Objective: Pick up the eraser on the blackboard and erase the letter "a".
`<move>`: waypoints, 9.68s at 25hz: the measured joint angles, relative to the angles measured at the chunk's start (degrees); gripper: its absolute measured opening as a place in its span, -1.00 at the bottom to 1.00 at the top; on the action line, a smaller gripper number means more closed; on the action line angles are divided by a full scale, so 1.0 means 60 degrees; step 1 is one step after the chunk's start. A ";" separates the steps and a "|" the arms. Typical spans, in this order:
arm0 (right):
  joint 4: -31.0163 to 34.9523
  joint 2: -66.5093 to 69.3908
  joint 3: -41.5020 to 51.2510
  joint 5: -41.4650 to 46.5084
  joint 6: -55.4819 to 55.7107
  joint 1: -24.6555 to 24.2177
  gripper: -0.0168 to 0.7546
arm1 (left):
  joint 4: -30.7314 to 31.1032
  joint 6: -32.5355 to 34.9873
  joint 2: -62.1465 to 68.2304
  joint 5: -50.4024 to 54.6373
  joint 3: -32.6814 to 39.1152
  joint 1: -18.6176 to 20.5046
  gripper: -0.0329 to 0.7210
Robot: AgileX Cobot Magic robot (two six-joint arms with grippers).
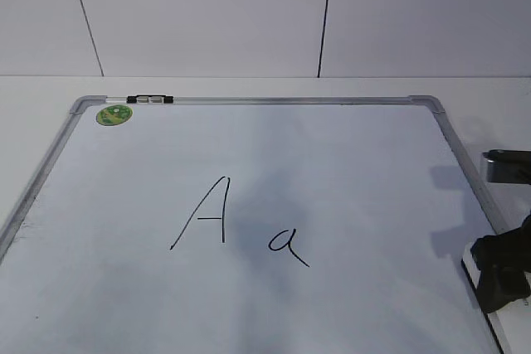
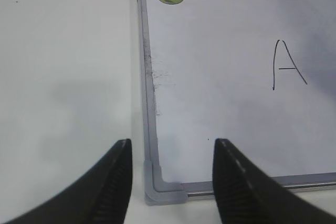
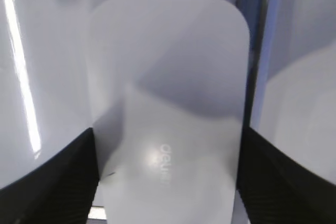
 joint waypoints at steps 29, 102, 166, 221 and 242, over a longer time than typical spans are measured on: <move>0.0000 0.0000 0.0000 -0.0025 0.0000 0.0000 0.50 | 0.0000 0.0000 0.0000 0.0000 0.0000 0.0000 0.07; 0.0955 0.0113 -0.2759 0.2828 0.0093 0.0065 0.50 | 0.0923 -0.0314 1.5343 -0.1552 -0.5633 -0.0310 0.05; 0.0232 0.0436 -0.2837 0.2918 0.0437 0.0900 0.50 | 0.0258 0.0133 1.7681 -0.2166 -0.5791 0.0537 -0.87; -0.0277 0.4887 -0.7257 0.3245 0.0720 0.4197 0.50 | 0.0237 0.0133 1.7681 -0.2184 -0.5791 0.0537 -0.88; -0.0461 0.5239 -0.7414 0.3352 0.0658 0.4524 0.50 | 0.0221 0.0133 1.7681 -0.2238 -0.5791 0.0537 -0.88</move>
